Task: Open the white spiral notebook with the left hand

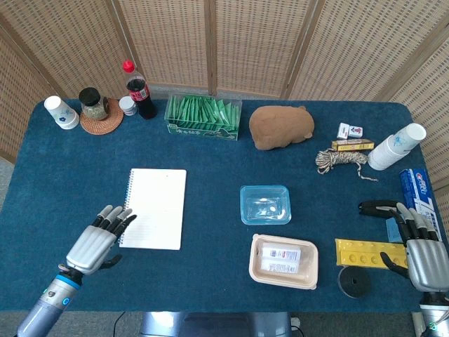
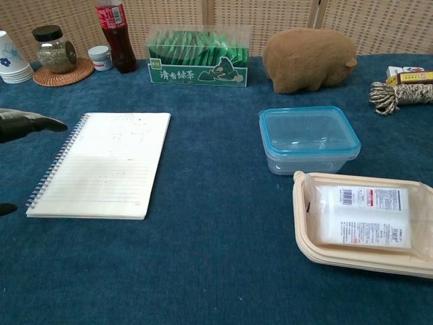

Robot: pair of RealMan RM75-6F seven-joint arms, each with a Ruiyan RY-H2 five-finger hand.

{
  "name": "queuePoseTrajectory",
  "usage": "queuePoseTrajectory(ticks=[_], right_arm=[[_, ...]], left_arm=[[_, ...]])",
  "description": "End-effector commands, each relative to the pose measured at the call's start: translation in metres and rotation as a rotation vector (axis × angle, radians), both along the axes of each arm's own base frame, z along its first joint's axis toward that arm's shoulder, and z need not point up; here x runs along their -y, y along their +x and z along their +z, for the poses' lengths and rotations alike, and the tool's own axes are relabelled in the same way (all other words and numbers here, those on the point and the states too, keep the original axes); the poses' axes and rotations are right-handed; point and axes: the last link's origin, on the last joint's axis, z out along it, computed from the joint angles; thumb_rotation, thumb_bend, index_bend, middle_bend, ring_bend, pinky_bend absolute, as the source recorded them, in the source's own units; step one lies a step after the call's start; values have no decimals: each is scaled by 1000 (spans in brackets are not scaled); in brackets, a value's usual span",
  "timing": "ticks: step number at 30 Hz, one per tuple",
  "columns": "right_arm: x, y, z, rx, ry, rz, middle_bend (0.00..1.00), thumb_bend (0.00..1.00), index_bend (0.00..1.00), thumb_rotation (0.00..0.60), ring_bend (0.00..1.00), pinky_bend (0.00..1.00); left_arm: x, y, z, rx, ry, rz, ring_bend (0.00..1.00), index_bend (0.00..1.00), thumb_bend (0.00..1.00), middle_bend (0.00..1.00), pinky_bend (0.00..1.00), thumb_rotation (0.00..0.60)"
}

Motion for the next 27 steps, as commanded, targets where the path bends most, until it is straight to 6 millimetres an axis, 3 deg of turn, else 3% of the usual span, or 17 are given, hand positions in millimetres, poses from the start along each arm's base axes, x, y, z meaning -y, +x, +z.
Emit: queuePoseTrajectory(ticks=[1, 5, 9, 27], right_arm=[[-1, 0, 1, 2, -4, 0, 93, 240, 94, 600, 70, 141], [-3, -3, 4, 4, -13, -8, 92, 241, 93, 600, 70, 141], [-4, -4, 5, 7, -18, -16, 93, 241, 94, 600, 70, 141], [-11, -10, 12, 11, -40, -28, 93, 241, 94, 600, 70, 140]], left_arm=[[-5, 13, -18, -19, -20, -47, 0, 41, 228, 0, 0, 600], [-9, 27, -45, -39, -33, -83, 0, 47, 228, 0, 0, 600], [-13, 34, -59, -43, -19, -83, 0, 45, 229, 0, 0, 600], [-21, 47, -88, -52, -2, -97, 0, 37, 228, 0, 0, 600]])
